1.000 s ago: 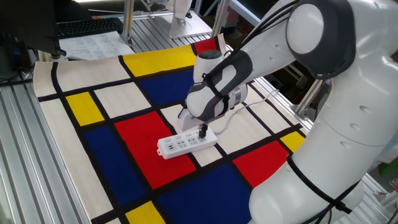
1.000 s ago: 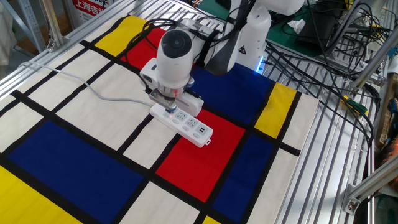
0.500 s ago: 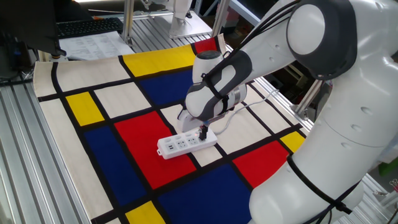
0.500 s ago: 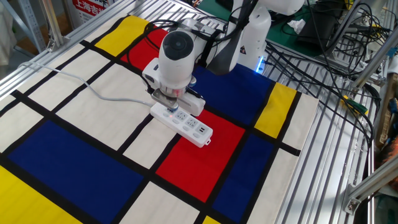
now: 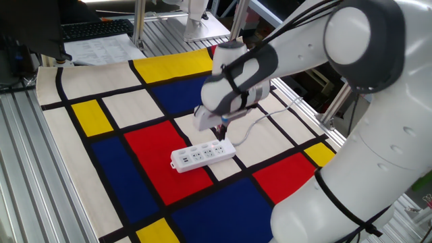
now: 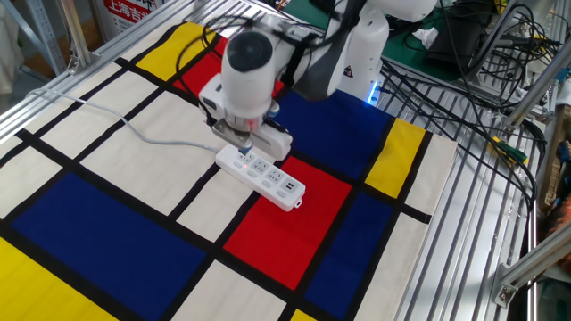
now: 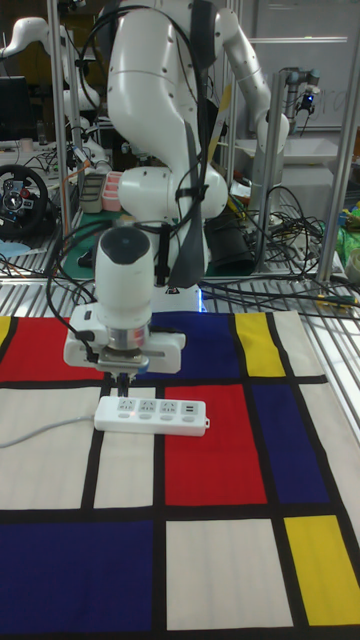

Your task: Turn on the power strip by pressing the button

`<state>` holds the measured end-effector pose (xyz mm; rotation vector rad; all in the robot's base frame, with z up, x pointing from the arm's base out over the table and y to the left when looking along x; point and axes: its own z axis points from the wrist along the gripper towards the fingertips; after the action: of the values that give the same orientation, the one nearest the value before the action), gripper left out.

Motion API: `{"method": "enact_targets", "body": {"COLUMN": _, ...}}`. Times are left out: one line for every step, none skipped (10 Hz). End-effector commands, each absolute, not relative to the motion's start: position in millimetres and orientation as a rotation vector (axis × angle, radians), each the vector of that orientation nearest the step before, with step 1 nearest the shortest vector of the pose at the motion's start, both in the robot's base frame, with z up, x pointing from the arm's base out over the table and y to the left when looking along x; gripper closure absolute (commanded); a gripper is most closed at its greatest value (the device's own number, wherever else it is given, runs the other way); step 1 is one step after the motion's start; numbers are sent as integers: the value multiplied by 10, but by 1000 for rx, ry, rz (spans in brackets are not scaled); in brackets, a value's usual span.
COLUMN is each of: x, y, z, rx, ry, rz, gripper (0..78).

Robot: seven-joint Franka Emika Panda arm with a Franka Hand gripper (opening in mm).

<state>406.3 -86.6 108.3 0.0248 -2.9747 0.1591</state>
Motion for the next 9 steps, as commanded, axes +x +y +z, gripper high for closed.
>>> {"method": "enact_targets", "body": {"x": 4501, "y": -911, "z": 1939, "rx": -41, "ry": -3013, "rz": 150, "gripper": 776}}
{"method": "enact_targets", "body": {"x": 4512, "y": -916, "z": 1956, "rx": -45, "ry": -3033, "rz": 147, "gripper": 776}}
{"method": "enact_targets", "body": {"x": 4524, "y": -922, "z": 1964, "rx": -43, "ry": -3042, "rz": 139, "gripper": 776}}
{"method": "enact_targets", "body": {"x": 4541, "y": -929, "z": 1981, "rx": -39, "ry": -3042, "rz": 136, "gripper": 776}}
{"method": "enact_targets", "body": {"x": 4541, "y": -929, "z": 1981, "rx": -39, "ry": -3042, "rz": 136, "gripper": 776}}
{"method": "enact_targets", "body": {"x": 4563, "y": -932, "z": 2001, "rx": -38, "ry": -3041, "rz": 135, "gripper": 776}}
{"method": "enact_targets", "body": {"x": 4599, "y": -929, "z": 2024, "rx": -42, "ry": -3043, "rz": 129, "gripper": 776}}
{"method": "enact_targets", "body": {"x": 4646, "y": -921, "z": 2044, "rx": -40, "ry": -3044, "rz": 123, "gripper": 776}}
{"method": "enact_targets", "body": {"x": 4689, "y": -910, "z": 2061, "rx": -39, "ry": -3042, "rz": 112, "gripper": 776}}
